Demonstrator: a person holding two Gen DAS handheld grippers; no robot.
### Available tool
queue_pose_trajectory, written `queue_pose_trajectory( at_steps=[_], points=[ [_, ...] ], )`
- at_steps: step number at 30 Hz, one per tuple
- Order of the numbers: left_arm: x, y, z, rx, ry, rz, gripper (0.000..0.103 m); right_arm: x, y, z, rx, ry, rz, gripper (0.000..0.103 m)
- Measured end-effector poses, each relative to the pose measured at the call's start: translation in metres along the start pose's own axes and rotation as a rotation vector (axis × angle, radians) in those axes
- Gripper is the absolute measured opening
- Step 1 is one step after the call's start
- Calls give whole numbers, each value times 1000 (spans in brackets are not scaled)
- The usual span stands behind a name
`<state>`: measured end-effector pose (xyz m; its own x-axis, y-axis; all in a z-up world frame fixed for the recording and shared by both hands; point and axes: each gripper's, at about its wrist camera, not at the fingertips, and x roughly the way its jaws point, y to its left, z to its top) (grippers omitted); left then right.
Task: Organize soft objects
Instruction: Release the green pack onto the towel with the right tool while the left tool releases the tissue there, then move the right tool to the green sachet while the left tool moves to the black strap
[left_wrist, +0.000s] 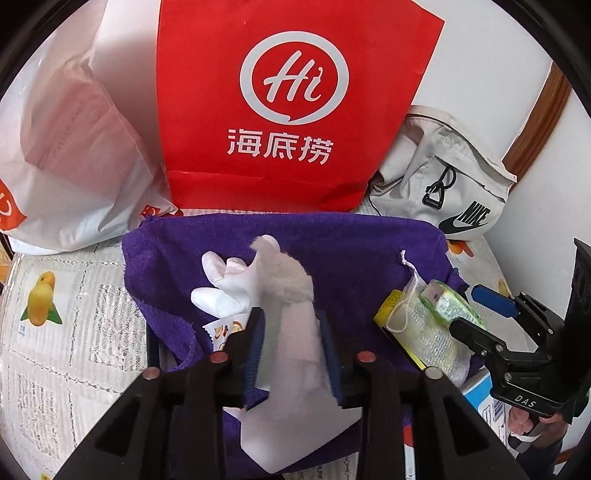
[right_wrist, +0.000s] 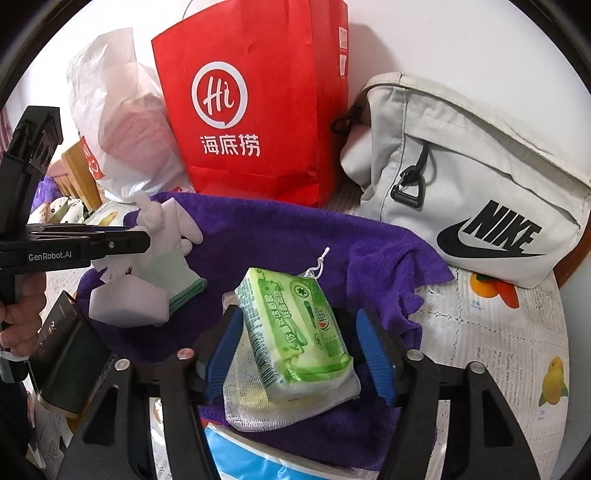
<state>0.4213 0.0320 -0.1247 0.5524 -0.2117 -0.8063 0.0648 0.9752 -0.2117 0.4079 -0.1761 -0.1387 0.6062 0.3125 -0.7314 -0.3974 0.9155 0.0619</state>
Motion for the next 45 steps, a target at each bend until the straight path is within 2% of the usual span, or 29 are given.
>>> queue_pose_trajectory(
  at_steps=[4,12,21,28,36,45],
  points=[
    [-7,-2,0,4,-10,14,44,-7,2,1,1,-16,-5,66],
    [-36,-5,-7,6,-34,18,44,-37,15,-4,6,-53,-13,67],
    [-92,-4,-39,9,-64,37,46,-92,44,-32,20,-88,30,67],
    [-134,2,-79,-13,-81,57,48,-122,70,-66,29,-79,74,67],
    [-167,15,-130,-66,-71,54,48,-144,95,-123,23,-28,93,67],
    [-177,18,-179,-78,-70,51,50,-145,107,-181,31,-2,118,67]
  ],
)
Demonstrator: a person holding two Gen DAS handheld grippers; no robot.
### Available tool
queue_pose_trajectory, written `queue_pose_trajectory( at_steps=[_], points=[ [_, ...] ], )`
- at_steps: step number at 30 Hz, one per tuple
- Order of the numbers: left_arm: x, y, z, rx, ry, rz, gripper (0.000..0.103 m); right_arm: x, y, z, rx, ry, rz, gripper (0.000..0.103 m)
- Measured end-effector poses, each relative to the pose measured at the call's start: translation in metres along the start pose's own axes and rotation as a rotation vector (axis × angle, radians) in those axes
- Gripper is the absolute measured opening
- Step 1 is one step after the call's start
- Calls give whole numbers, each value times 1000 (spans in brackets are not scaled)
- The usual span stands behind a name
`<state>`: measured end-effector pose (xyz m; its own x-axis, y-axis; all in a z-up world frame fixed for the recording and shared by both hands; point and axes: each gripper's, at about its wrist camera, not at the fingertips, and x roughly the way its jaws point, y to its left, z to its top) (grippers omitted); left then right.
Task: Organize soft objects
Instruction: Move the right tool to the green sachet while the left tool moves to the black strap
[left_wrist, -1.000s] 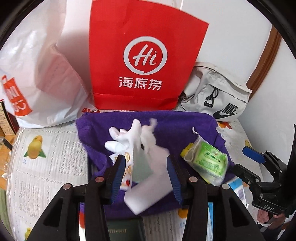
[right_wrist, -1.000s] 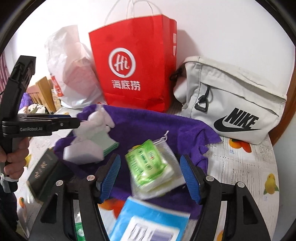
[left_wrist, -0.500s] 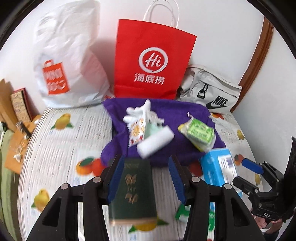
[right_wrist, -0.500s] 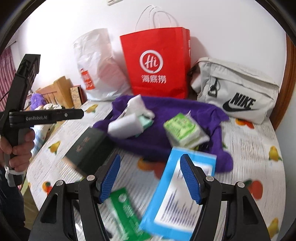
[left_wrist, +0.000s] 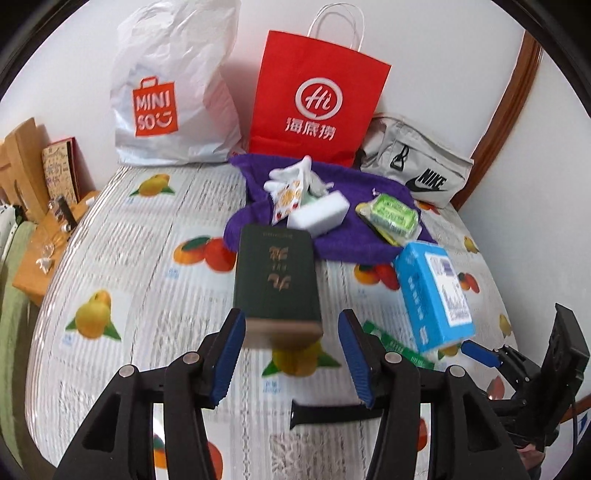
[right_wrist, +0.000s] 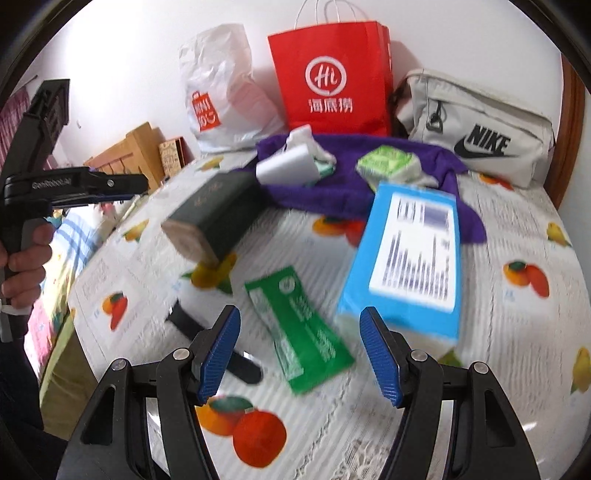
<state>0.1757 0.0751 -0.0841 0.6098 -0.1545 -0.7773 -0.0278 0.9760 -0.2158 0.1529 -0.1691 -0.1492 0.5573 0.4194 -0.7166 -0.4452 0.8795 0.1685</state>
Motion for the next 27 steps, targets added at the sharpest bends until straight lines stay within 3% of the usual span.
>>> queue_pose_trajectory(
  at_steps=[8,19,21,27],
  points=[
    [20,10,-34,7,54,18,51,25,2,-26,-23,53,-33,67],
    [45,23,-51,-20,118,20,51,55,4,-28,-61,64,-85,66],
    [47,23,-53,-19,124,18,51,54,4,-28,-56,57,-95,53],
    [47,22,-61,-15,131,6,51,43,3,-39,-56,72,-113,50]
  ],
)
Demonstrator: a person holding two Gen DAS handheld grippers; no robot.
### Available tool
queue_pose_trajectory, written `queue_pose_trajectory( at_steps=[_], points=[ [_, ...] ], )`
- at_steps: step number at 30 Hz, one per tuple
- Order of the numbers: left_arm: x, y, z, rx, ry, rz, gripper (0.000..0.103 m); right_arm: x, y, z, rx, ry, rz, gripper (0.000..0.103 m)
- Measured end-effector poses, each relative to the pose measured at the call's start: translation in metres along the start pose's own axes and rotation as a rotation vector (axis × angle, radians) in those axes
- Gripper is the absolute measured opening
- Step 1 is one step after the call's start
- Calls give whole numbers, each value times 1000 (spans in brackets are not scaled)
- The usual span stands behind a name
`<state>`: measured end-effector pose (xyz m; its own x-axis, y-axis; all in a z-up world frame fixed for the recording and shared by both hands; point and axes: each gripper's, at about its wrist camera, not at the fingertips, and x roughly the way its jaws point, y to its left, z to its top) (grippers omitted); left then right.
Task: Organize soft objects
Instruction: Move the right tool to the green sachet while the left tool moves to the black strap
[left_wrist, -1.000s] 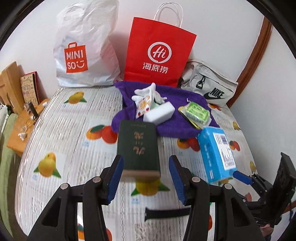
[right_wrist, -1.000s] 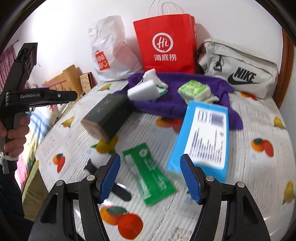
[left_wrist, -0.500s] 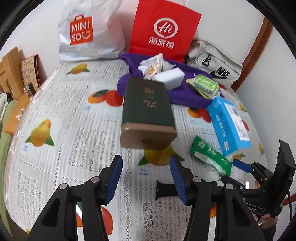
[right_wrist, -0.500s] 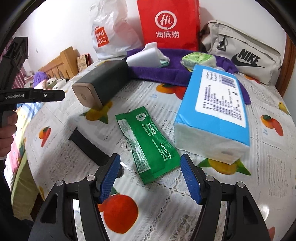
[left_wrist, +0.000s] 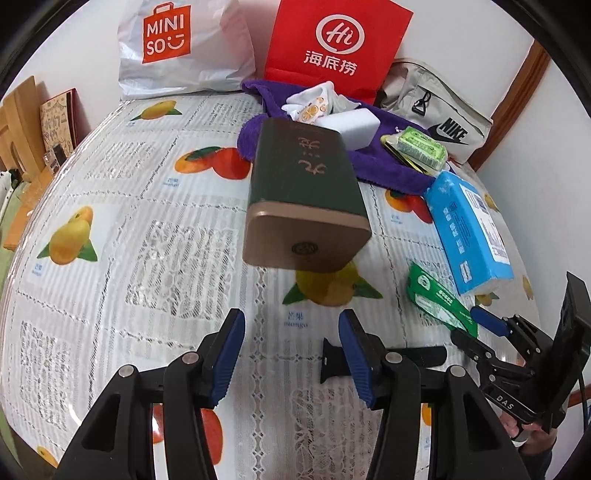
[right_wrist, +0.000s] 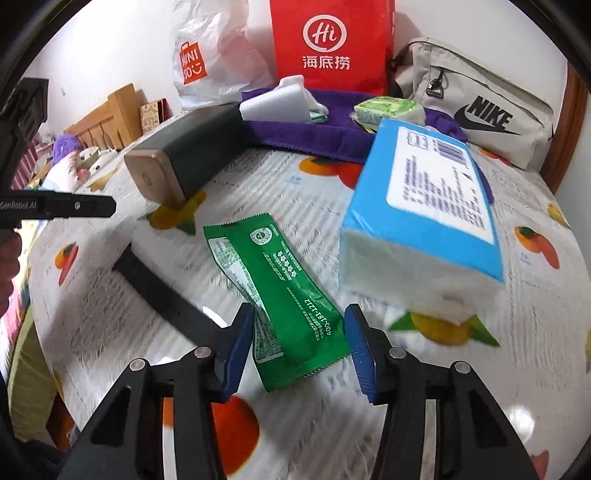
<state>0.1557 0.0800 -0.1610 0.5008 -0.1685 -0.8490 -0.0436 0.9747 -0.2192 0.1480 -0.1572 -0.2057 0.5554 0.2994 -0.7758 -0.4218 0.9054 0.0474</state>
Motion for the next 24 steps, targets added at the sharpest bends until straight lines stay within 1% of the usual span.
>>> queue_pose_trajectory(
  at_steps=[4,6,8,10,11,12,15,20,22,23,24],
  points=[
    [0,-1,-9,2,10,-13,51,-13,0,-15,26,37,-33,50],
    [1,-1,-13,2,18,-15,51,-19,1,-25,49,68,-13,52],
    [1,-1,-18,2,25,-19,51,-26,6,-32,42,74,9,52],
    [1,-2,-21,4,29,-22,51,-31,8,-34,28,59,17,59],
    [0,-2,-23,8,30,-23,51,-32,9,-33,23,47,15,67],
    [0,-3,-25,11,30,-23,51,-32,9,-31,18,31,15,71],
    [-1,-3,-30,19,36,-21,51,-26,10,-22,-4,4,32,72],
    [1,0,-38,29,52,-10,51,-10,25,-15,-94,33,91,73],
    [1,-1,-38,42,51,-13,53,-7,33,-19,-147,33,72,73],
    [2,-2,-38,50,49,-15,54,-7,36,-21,-166,28,60,72],
    [3,-4,-37,60,44,-17,54,-7,37,-22,-171,20,55,66]
  ],
)
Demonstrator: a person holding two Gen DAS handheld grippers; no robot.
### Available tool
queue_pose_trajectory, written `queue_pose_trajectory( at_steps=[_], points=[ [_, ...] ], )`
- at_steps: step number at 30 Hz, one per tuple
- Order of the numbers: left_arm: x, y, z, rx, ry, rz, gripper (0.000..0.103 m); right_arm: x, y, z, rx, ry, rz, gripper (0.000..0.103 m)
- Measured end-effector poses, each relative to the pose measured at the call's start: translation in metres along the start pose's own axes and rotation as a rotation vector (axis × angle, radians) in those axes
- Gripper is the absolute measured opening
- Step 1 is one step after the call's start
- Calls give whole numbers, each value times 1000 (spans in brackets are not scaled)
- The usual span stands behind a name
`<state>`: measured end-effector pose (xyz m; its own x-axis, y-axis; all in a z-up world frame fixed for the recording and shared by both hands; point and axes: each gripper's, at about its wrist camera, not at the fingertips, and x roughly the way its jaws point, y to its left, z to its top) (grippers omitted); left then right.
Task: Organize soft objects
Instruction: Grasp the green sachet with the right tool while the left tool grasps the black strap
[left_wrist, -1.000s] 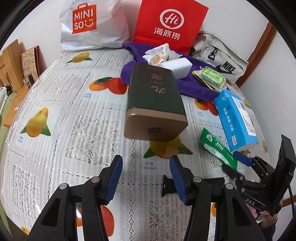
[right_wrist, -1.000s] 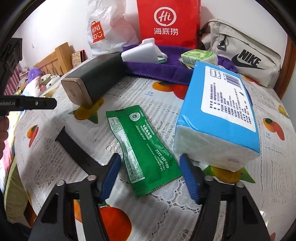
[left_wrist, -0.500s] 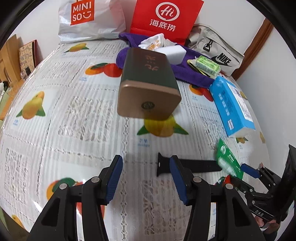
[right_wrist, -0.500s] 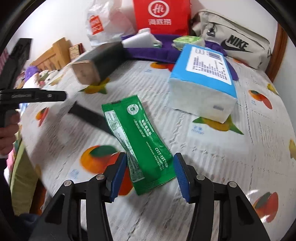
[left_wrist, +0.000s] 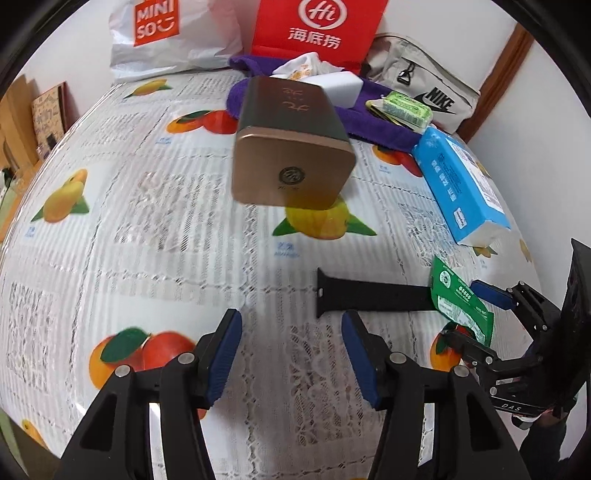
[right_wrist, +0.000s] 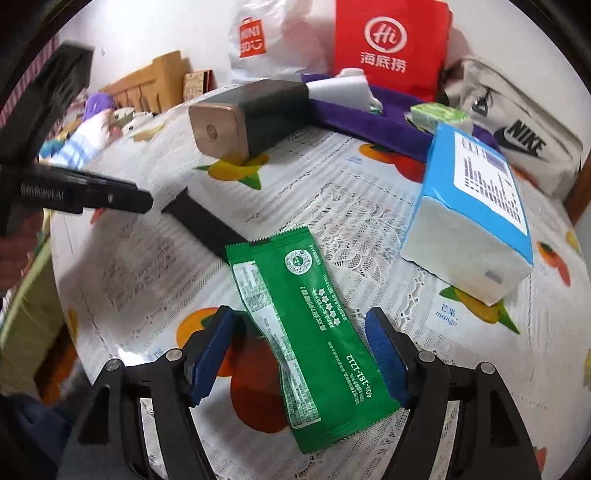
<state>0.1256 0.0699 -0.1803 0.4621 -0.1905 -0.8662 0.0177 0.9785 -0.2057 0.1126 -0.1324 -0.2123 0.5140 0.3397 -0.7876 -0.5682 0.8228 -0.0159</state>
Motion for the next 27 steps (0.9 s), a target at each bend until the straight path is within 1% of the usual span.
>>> queue_pose_trajectory(
  at_steps=[1,3,6,9,12,15,17,18,19,23,26,27],
  points=[
    [1,-3,1,14,-4,-4,54,-1,-1,0,8,-3,1,60],
    [3,-11,3,49,-8,-14,54,-3,-7,0,38,-4,-16,41],
    [3,-29,5,143,-33,-38,54,-9,-22,-4,102,2,-30,38],
    [10,-49,8,241,-48,-25,54,-15,-33,-11,139,9,-66,37],
    [16,-61,15,293,-69,-19,54,-23,-42,-18,181,11,-97,37],
    [25,-70,23,330,-58,-53,54,-28,-52,-25,234,12,-110,37],
    [33,-70,25,326,-25,-38,54,-29,-57,-30,264,15,-116,37],
    [36,-68,24,312,-6,-44,54,-29,-60,-31,276,15,-118,37],
    [35,-65,22,300,-13,-57,54,-30,-61,-32,283,13,-120,37],
    [25,-57,9,266,8,-119,54,-33,-66,-33,304,-4,-125,36],
    [19,-57,-5,276,17,-128,54,-38,-71,-28,335,-33,-91,36],
    [17,-58,-9,279,22,-130,54,-42,-72,-24,336,-51,-93,36]
  ],
)
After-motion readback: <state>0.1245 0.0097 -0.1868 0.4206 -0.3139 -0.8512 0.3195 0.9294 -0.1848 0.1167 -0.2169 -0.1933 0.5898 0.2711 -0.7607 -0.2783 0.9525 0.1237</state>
